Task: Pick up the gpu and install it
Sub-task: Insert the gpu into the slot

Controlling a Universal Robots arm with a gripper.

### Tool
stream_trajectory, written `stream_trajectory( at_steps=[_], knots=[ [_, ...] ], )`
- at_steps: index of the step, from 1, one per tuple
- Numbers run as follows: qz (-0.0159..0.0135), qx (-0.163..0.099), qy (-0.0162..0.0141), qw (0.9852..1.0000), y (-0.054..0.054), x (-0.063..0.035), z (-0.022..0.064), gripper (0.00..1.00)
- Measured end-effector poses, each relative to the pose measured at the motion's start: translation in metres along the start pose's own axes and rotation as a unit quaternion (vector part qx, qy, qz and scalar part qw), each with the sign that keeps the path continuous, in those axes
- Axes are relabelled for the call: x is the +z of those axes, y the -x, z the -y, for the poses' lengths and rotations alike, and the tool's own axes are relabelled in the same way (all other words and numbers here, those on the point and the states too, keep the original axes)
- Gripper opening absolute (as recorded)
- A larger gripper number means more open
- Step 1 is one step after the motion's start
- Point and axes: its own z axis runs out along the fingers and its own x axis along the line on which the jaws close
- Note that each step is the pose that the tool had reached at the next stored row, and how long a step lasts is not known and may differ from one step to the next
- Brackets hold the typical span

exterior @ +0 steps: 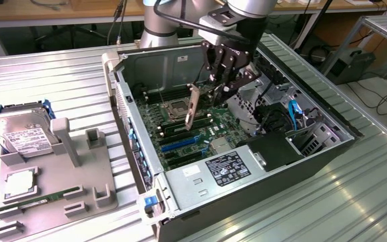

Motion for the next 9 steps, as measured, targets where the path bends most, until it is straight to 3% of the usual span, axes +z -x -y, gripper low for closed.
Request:
stream_trajectory(
  at_steps=[3, 9],
  knots=[
    [0.0009, 0.033, -0.0004, 0.9994, 0.0, 0.001, 0.0, 0.26],
    [0.0026, 0.097, -0.0013, 0.9953, -0.0001, 0.0031, 0.0001, 0.26]
  ],
)
